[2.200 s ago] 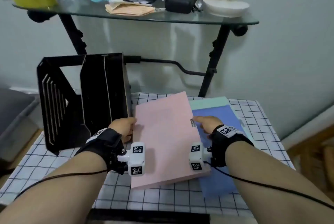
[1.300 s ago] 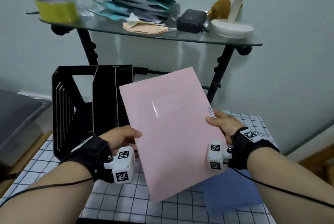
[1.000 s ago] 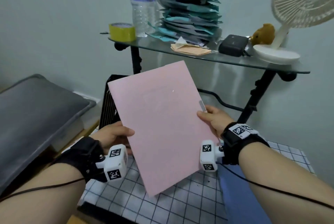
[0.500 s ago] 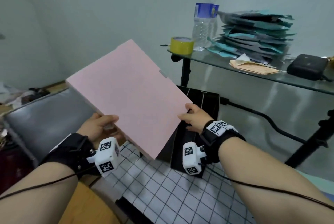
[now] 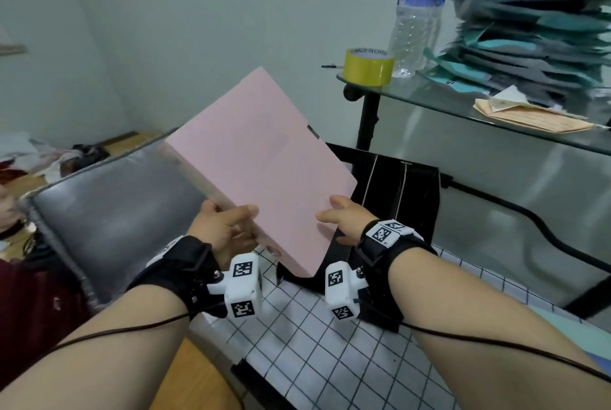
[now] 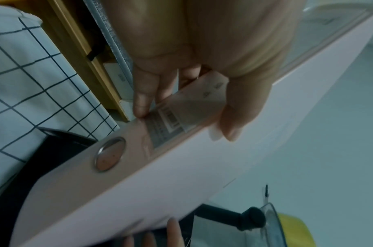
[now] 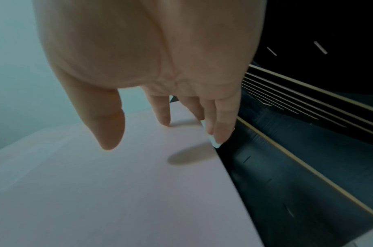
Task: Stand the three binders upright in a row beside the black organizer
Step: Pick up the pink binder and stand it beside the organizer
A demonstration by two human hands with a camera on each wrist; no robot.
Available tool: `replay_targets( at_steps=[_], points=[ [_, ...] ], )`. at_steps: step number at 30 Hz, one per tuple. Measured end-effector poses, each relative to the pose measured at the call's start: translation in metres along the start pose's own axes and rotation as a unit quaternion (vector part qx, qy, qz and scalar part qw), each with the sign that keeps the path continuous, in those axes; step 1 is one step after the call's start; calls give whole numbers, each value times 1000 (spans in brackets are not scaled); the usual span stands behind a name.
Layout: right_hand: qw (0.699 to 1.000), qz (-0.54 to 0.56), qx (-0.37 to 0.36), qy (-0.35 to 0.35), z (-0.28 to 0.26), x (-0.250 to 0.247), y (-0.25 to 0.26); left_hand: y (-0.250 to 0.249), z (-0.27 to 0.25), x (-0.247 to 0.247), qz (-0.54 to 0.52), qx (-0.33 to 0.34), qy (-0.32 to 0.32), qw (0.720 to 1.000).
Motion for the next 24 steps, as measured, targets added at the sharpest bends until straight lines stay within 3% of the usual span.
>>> replay_targets(
  at_steps=[6,10,14,20,24],
  points=[
    [1000,-4,19,14,11,5,-5,24,18,22,103,44,-45,993],
    [998,43,21,35,13,18,-8,46,19,40,270,90,-35,958],
    [993,107,15,42,15,29,-10,64,25,49,396,93,-2,913],
    [993,102,18,50,22,32,-21,65,42,43,480,106,-4,871],
    [992,106,34,58,21,35,-21,68,43,40,481,101,-14,871]
  ],
)
Point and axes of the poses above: each hand's wrist, its own z-axis towards the middle knuckle, its own x-axis out of the palm, y = z × x, the point moved 5 cm from there along z, towards the middle knuckle, and after that the axes turned 3 degrees about x, right-handed, at the moved point
